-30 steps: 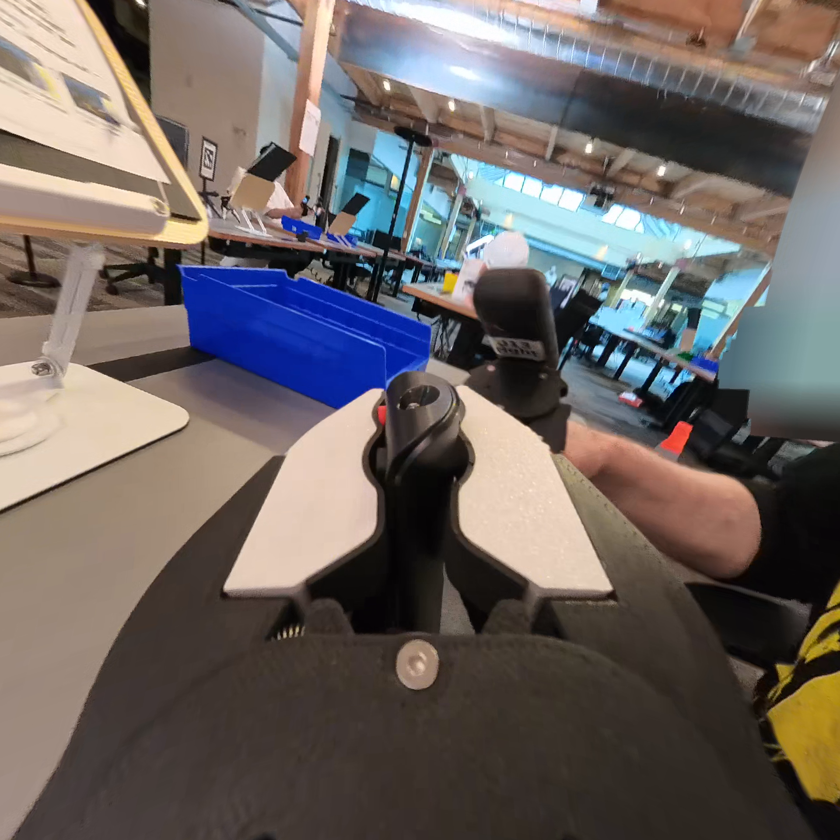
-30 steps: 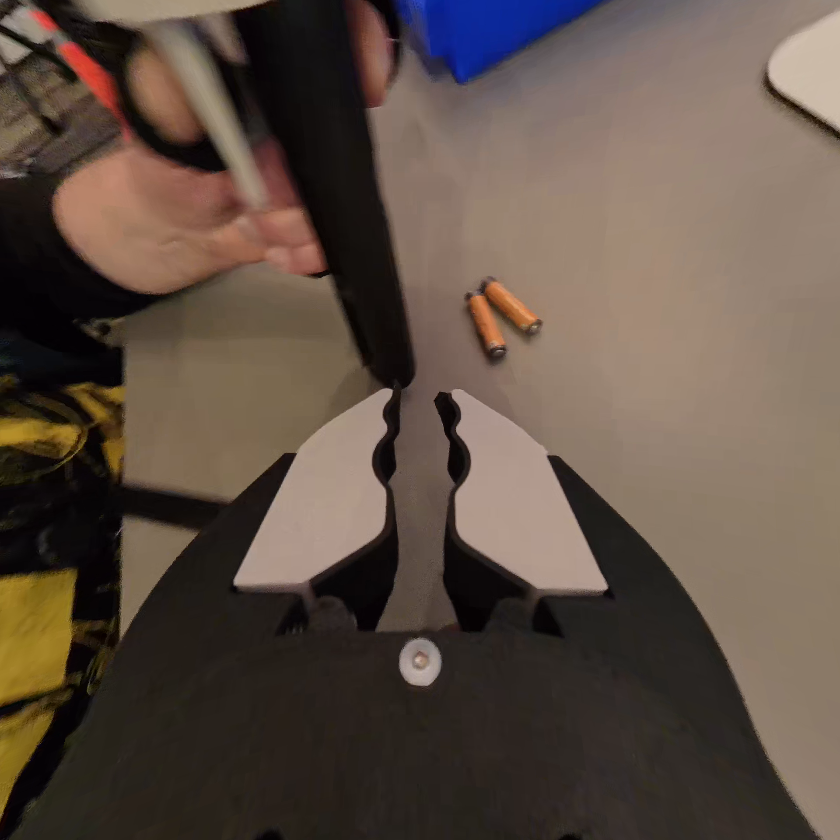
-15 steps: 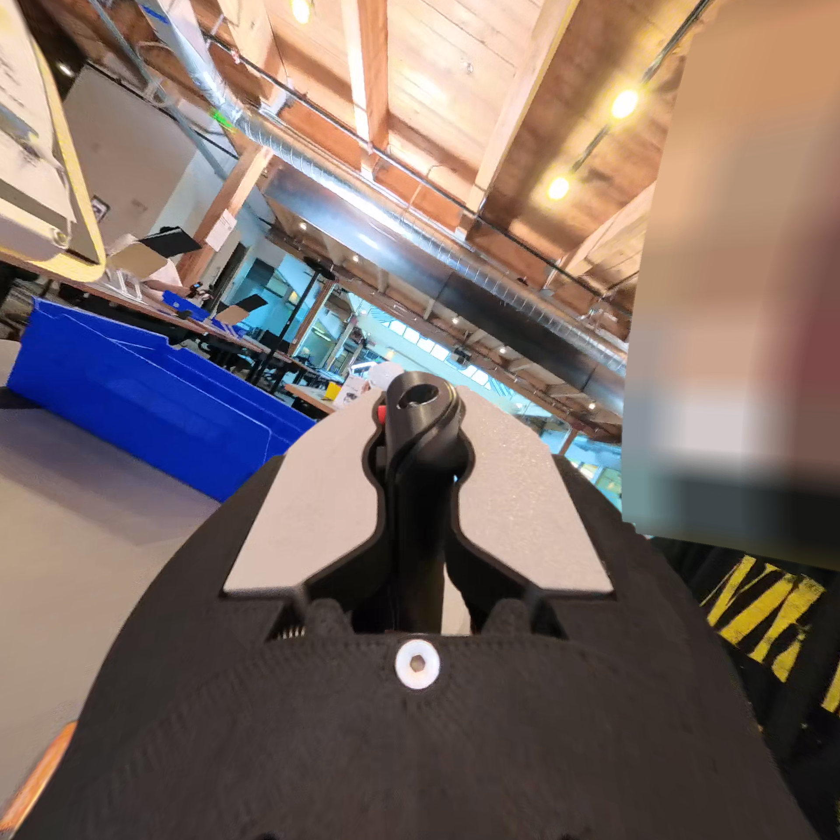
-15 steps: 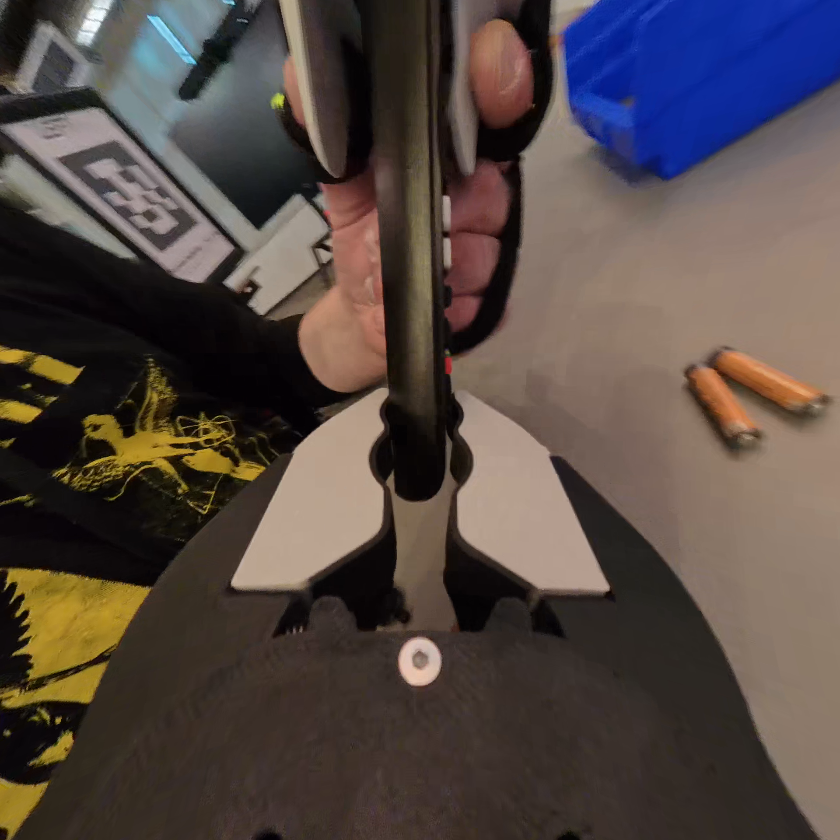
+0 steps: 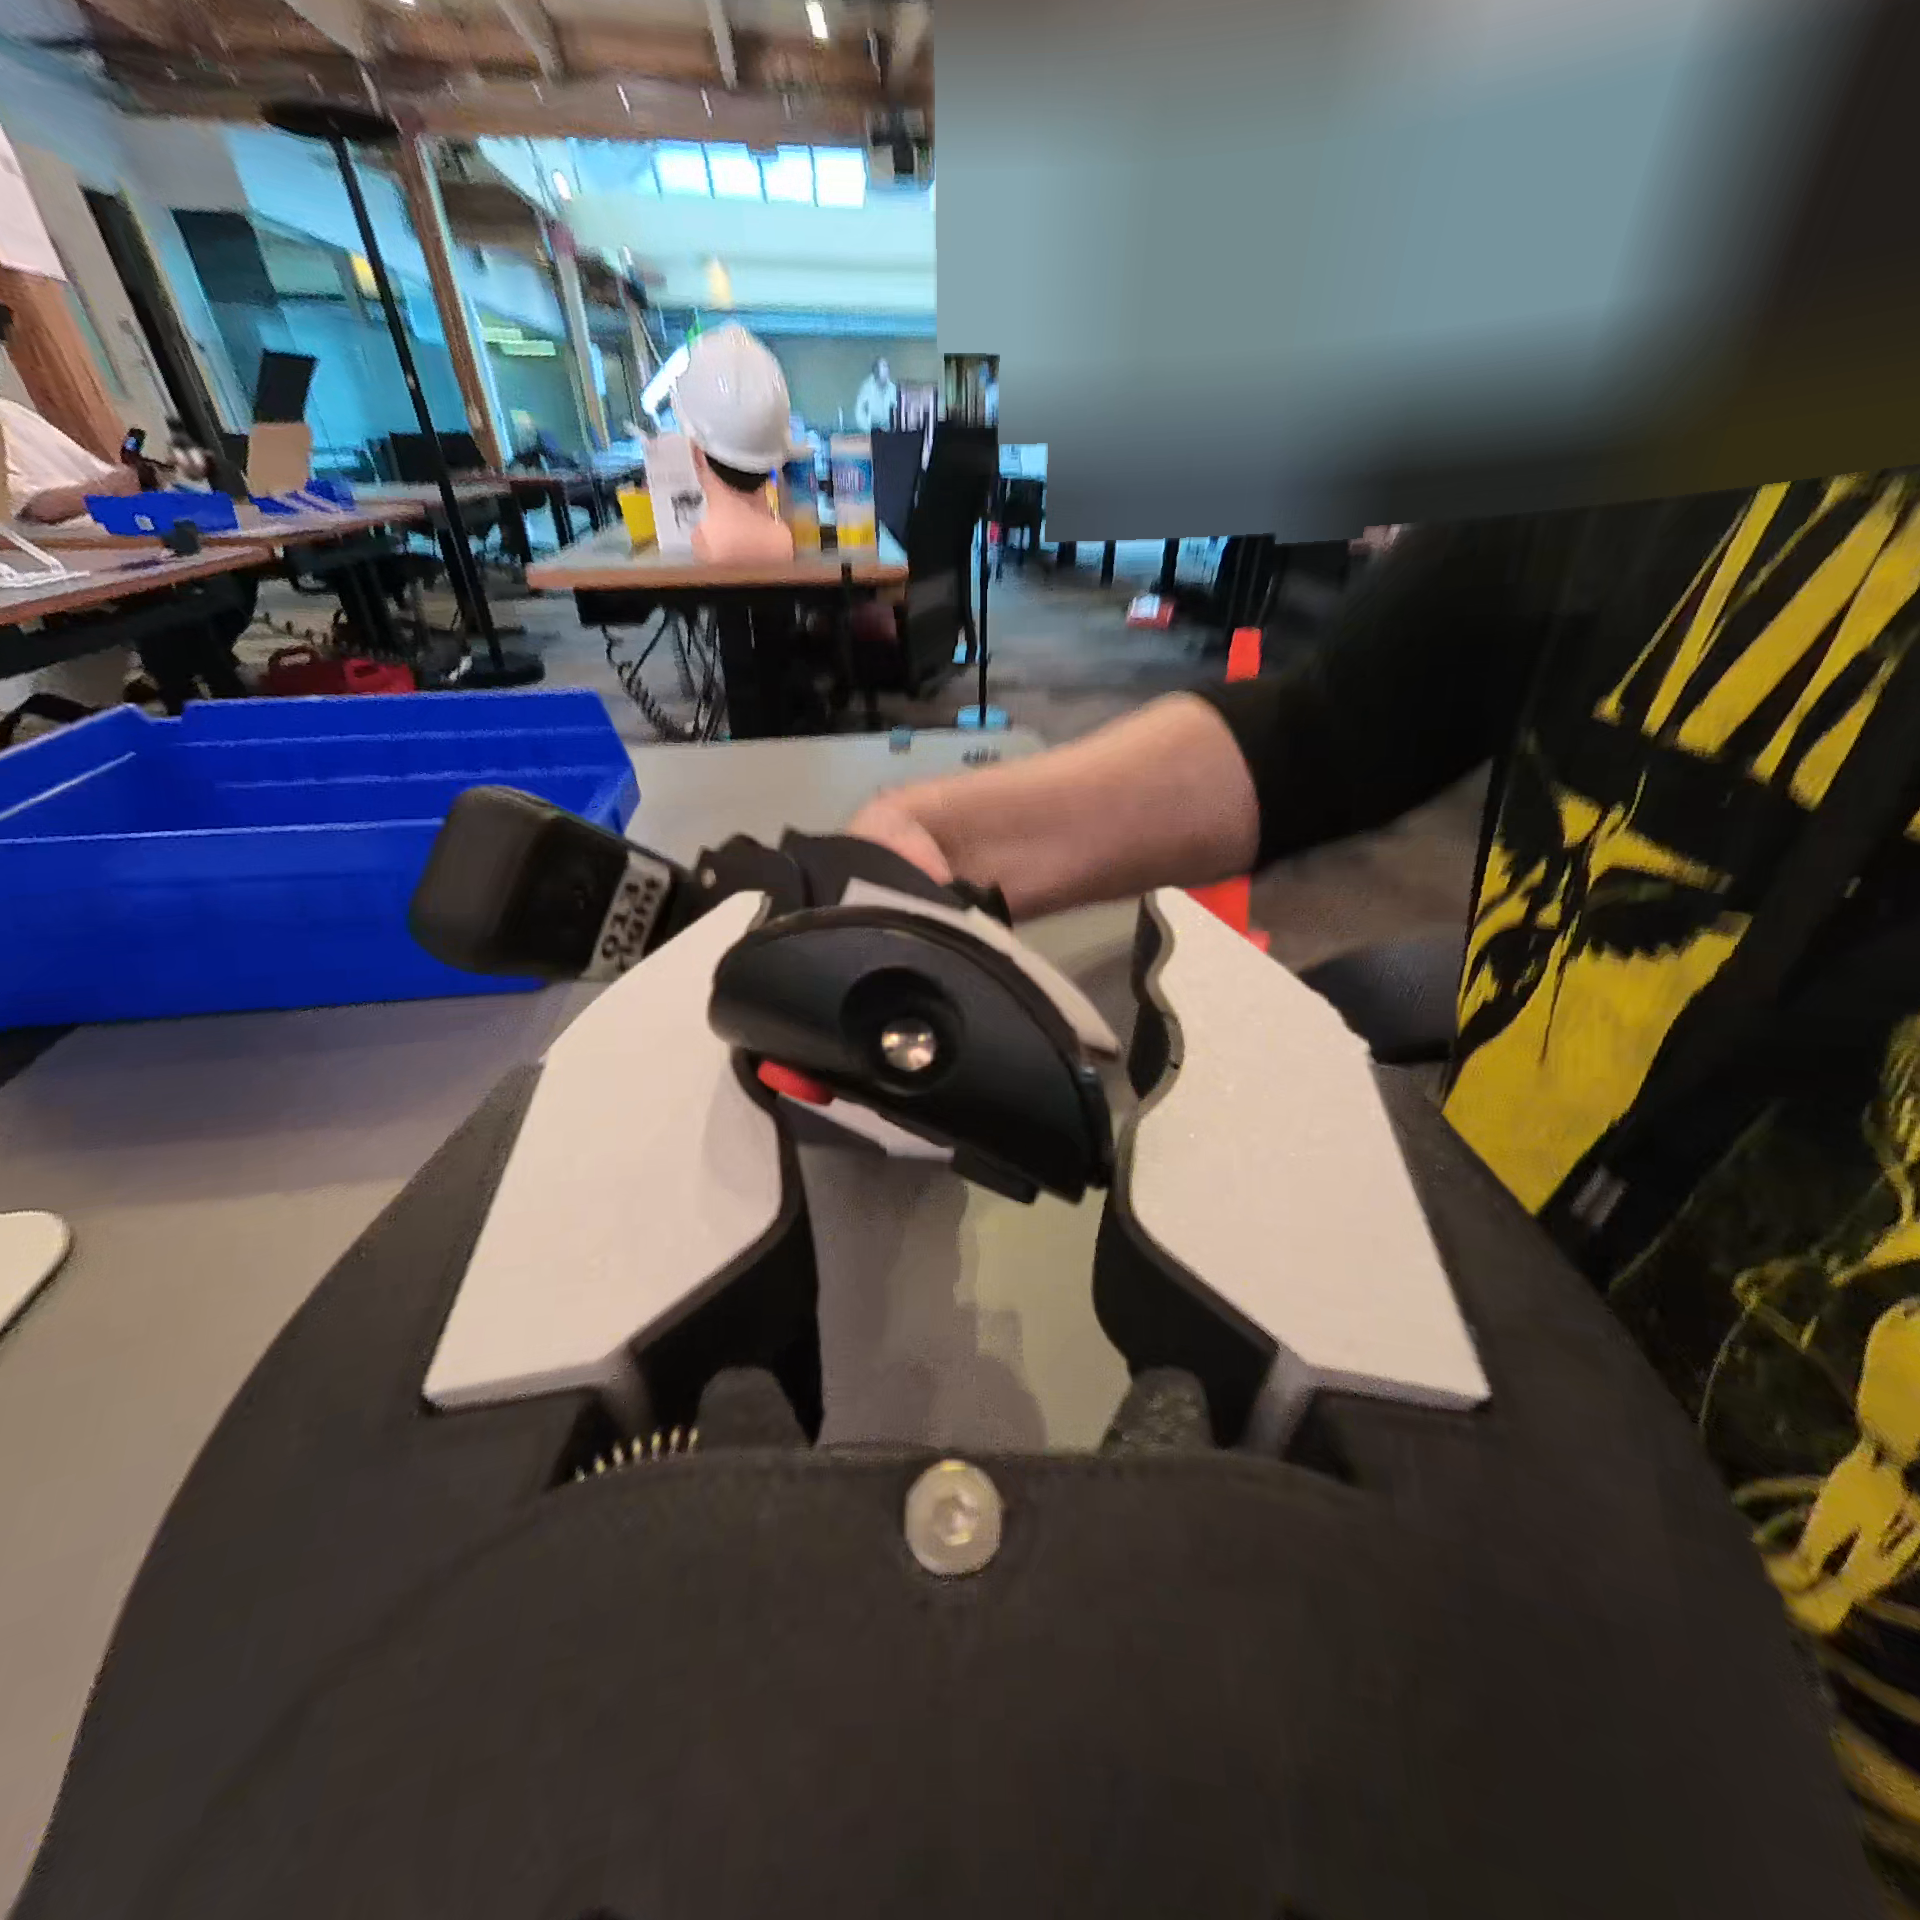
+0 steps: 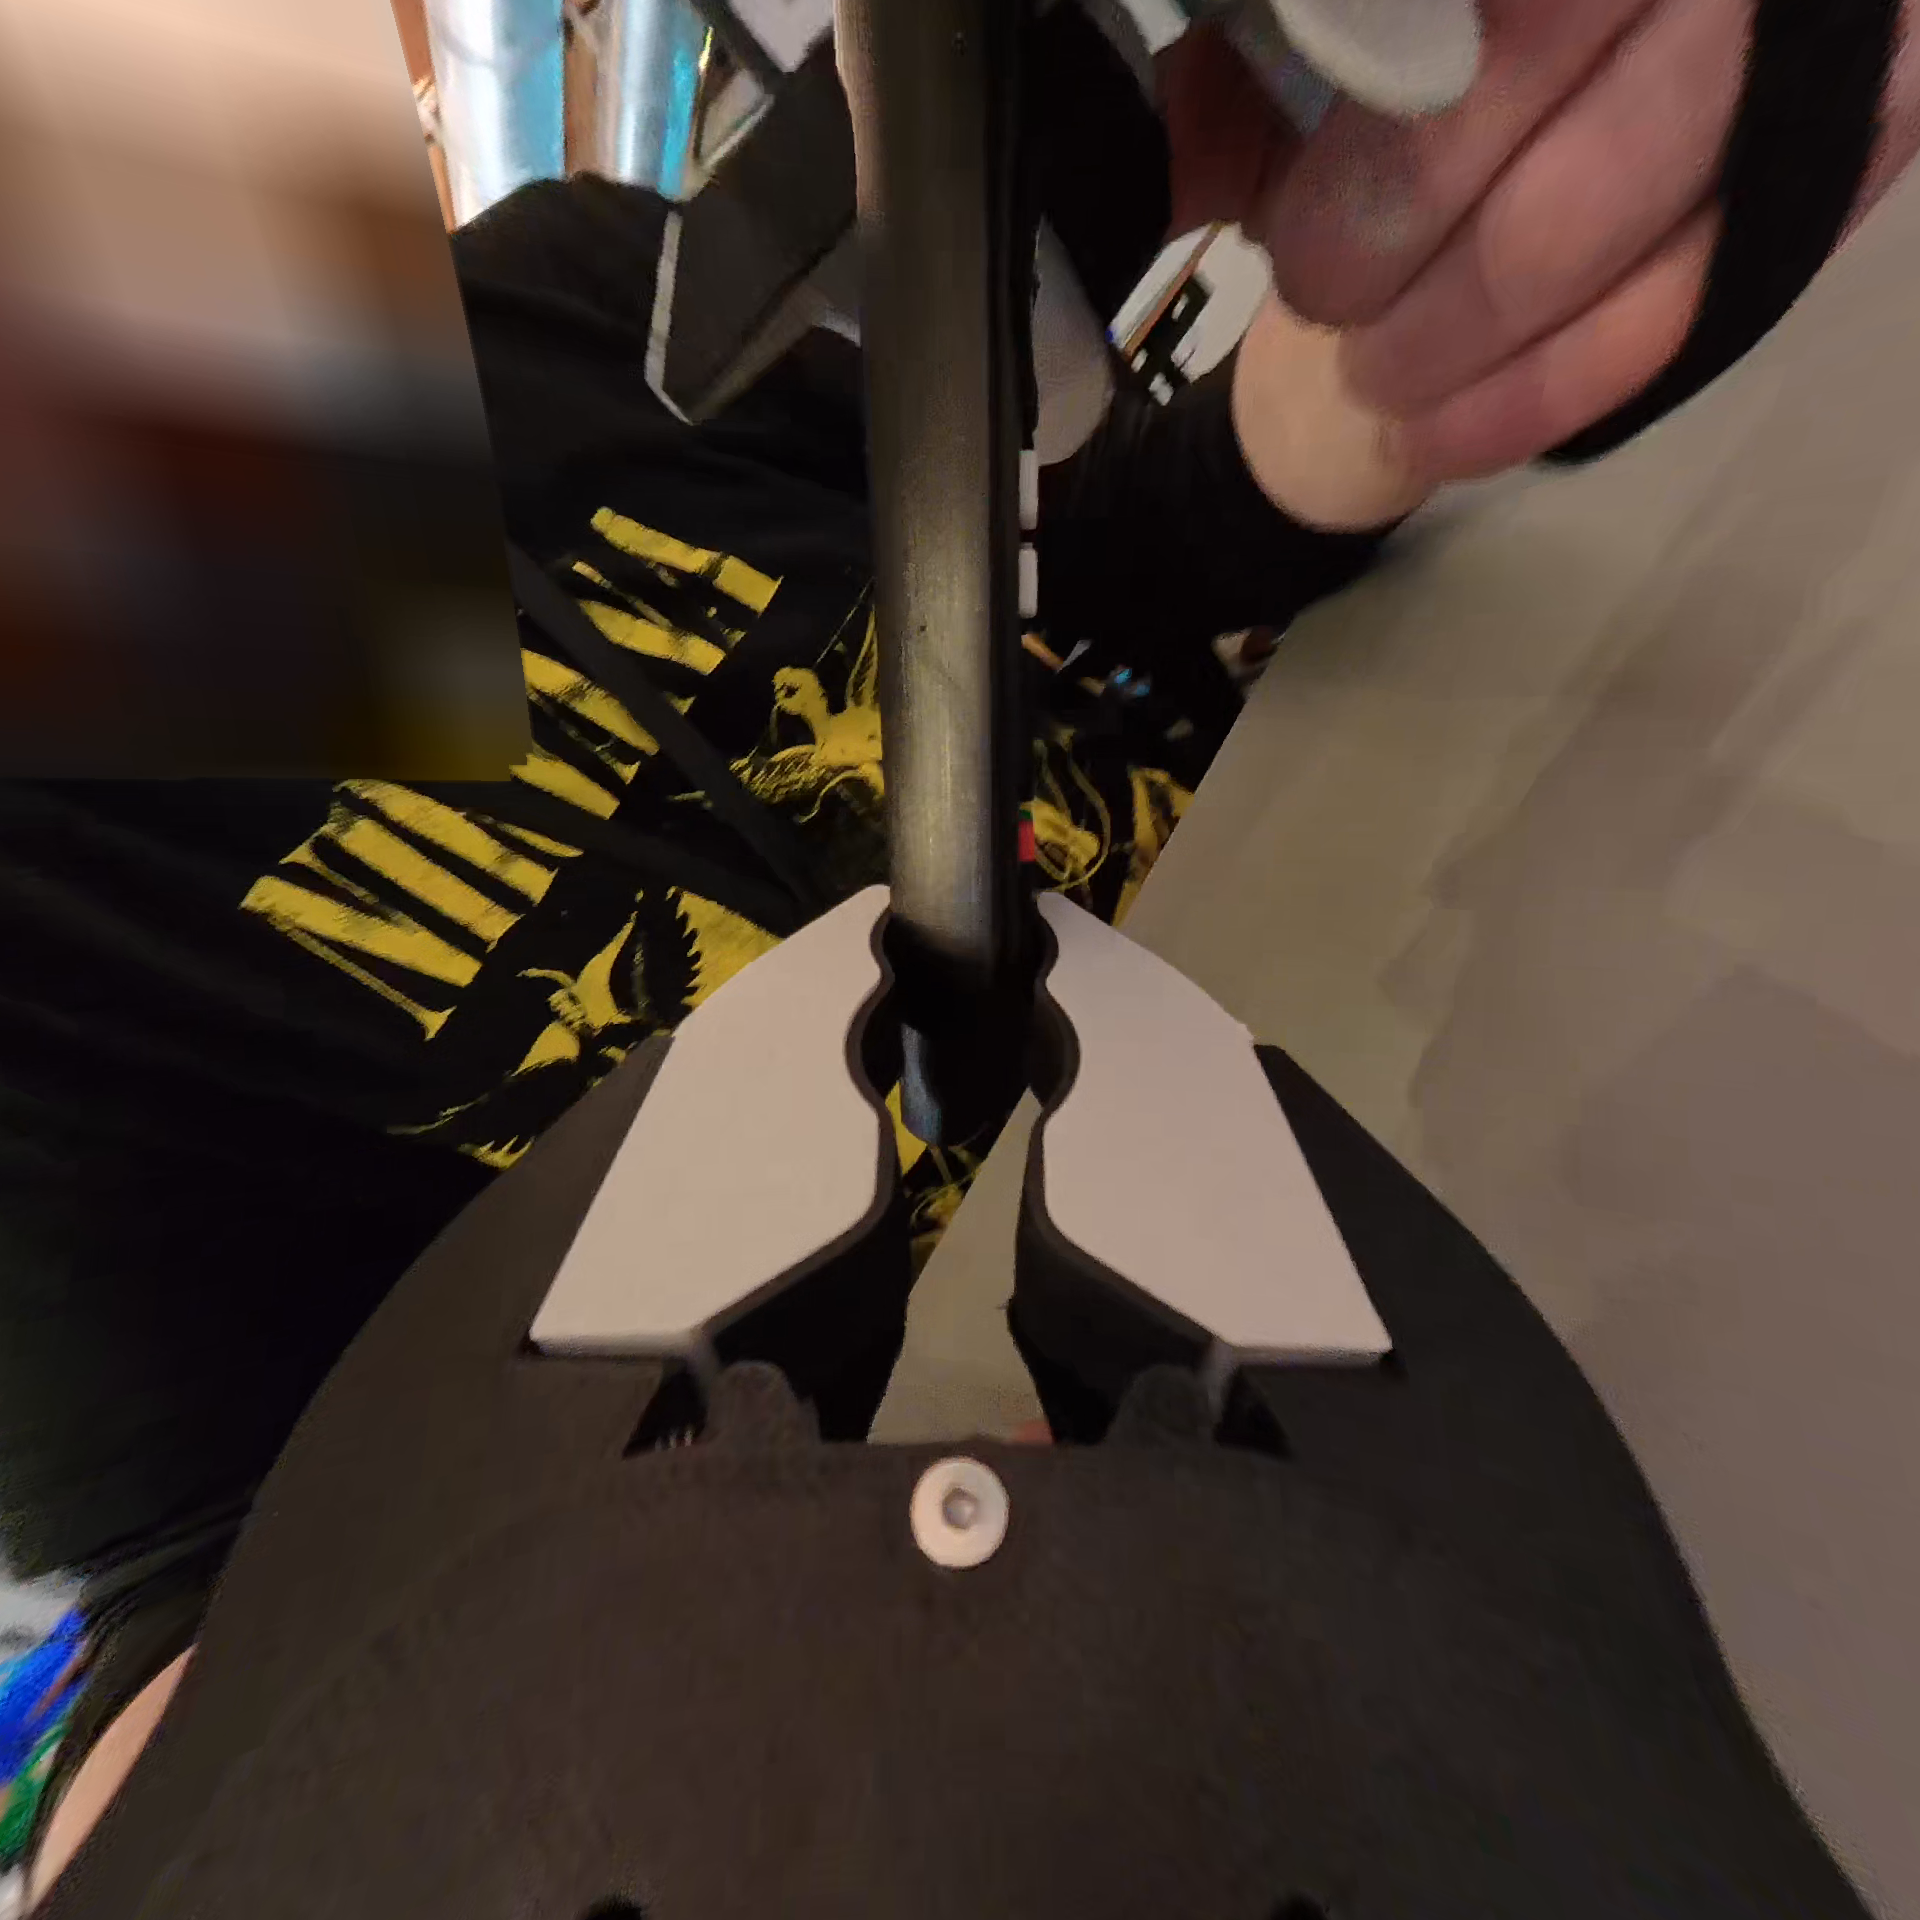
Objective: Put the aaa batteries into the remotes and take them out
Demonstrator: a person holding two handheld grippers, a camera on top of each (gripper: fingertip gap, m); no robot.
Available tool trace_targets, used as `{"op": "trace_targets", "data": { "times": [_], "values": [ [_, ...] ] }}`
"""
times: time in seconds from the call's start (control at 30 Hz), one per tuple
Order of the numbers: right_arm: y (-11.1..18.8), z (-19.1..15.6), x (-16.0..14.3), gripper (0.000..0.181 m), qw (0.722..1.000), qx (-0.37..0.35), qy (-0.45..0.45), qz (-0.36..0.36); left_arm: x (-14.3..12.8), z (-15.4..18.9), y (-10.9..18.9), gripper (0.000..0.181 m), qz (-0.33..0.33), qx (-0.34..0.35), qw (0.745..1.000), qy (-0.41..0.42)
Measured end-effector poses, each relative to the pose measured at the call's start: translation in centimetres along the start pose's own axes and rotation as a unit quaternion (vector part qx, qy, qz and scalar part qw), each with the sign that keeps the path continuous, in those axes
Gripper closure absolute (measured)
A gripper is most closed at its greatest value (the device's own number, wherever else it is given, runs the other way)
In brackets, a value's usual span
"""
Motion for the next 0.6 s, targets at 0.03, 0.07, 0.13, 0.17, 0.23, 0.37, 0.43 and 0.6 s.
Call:
{"op": "trace_targets", "data": {
  "times": [0.03, 0.07, 0.13, 0.17, 0.23, 0.37, 0.43, 0.6],
  "values": [
    [0.3, 0.0, -0.2, 0.163, 1.000, 0.000, -0.012, -0.017, -0.3, 0.3, -0.1, 0.116, -0.027, -0.003, 0.999, -0.022],
    [0.5, -0.1, -0.4, 0.163, 0.999, 0.003, -0.023, -0.034, -0.6, 0.5, -0.1, 0.115, -0.049, -0.006, 0.998, -0.041],
    [0.9, -0.6, -0.6, 0.163, 0.997, 0.023, -0.038, -0.060, -0.6, 0.8, -0.5, 0.114, -0.068, -0.014, 0.996, -0.064],
    [1.1, -0.7, -0.8, 0.163, 0.996, 0.027, -0.046, -0.072, -0.7, 0.9, -0.7, 0.115, -0.078, -0.015, 0.994, -0.074],
    [1.6, -0.9, -0.9, 0.163, 0.994, 0.035, -0.056, -0.092, -0.8, 0.9, -1.0, 0.113, -0.083, -0.012, 0.993, -0.085],
    [2.8, -0.8, -1.6, 0.163, 0.988, 0.024, -0.093, -0.120, -1.7, 0.4, -1.4, 0.086, -0.148, 0.034, 0.981, -0.122],
    [3.5, -0.4, -2.1, 0.163, 0.984, 0.001, -0.121, -0.131, -2.6, 0.3, -1.5, 0.087, -0.220, 0.048, 0.960, -0.164],
    [4.7, -0.4, -2.3, 0.163, 0.978, -0.030, -0.157, -0.137, -6.0, -0.2, -1.8, 0.100, -0.403, 0.041, 0.890, -0.210]
  ]
}}
Point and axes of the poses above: each gripper's, where its closed fingertips meet, y back along the fingers, x out of its top, z = x × y across the jaws, the point moved 5 cm from there along y, back along the fingers, and after that the axes turned 7 degrees about -y, right-handed, at the moved point
